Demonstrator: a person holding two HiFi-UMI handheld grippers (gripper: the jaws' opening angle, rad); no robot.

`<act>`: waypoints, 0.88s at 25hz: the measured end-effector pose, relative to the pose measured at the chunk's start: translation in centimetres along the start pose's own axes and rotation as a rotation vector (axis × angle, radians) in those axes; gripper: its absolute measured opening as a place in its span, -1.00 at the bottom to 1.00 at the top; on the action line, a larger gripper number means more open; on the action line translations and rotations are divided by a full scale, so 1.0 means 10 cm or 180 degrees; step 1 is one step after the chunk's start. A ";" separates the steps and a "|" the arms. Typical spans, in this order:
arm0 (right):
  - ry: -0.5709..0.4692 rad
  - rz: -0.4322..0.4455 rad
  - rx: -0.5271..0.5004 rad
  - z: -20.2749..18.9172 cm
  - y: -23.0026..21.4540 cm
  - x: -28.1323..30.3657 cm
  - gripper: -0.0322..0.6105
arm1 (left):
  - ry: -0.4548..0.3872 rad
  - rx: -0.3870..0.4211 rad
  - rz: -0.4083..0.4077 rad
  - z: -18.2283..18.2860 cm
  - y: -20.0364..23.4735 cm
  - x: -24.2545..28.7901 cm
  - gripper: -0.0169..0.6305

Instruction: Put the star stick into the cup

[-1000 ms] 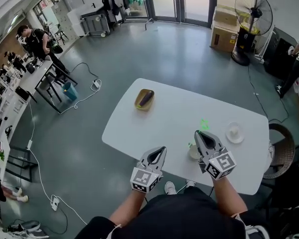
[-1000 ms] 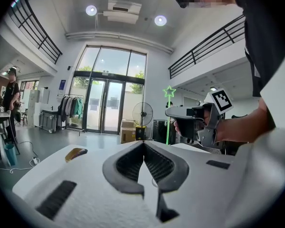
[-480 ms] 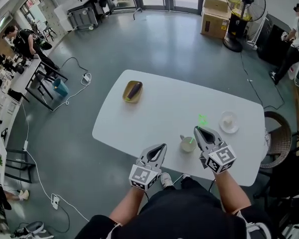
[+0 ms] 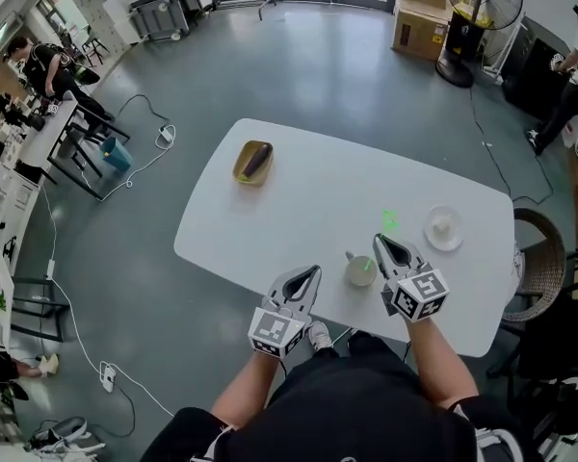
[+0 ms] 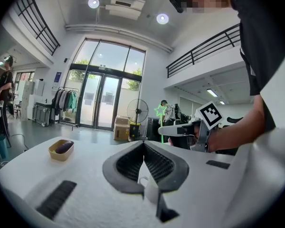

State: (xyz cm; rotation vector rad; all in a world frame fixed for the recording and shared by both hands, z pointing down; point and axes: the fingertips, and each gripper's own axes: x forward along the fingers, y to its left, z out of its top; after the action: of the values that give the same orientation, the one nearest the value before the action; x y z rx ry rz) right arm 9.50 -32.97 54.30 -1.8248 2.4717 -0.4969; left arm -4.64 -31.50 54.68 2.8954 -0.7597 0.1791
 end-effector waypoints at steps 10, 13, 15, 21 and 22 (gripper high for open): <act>0.0444 0.0054 0.0240 -0.61 -0.12 0.19 -0.87 | 0.0118 -0.0018 0.0062 -0.09 0.06 0.05 -0.91; 0.0516 0.0074 0.0368 -0.73 -0.15 0.25 -0.87 | 0.0274 -0.0087 0.0262 -0.23 0.20 0.01 -0.91; 0.0589 0.0084 0.0384 -0.82 -0.17 0.27 -0.87 | 0.0324 -0.0156 0.0389 -0.31 0.30 0.00 -0.91; 0.0720 0.0071 0.0442 -0.99 -0.21 0.33 -0.87 | 0.0344 -0.0175 0.0467 -0.33 0.44 -0.01 -0.91; 0.0736 0.0070 0.0444 -1.01 -0.21 0.34 -0.87 | 0.0349 -0.0184 0.0484 -0.34 0.46 -0.02 -0.91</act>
State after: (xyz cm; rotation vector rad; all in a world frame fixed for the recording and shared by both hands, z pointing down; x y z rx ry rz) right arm 8.27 -34.29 64.99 -1.7758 2.5178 -0.9020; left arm -7.38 -34.78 58.50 2.7479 -0.9485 0.3243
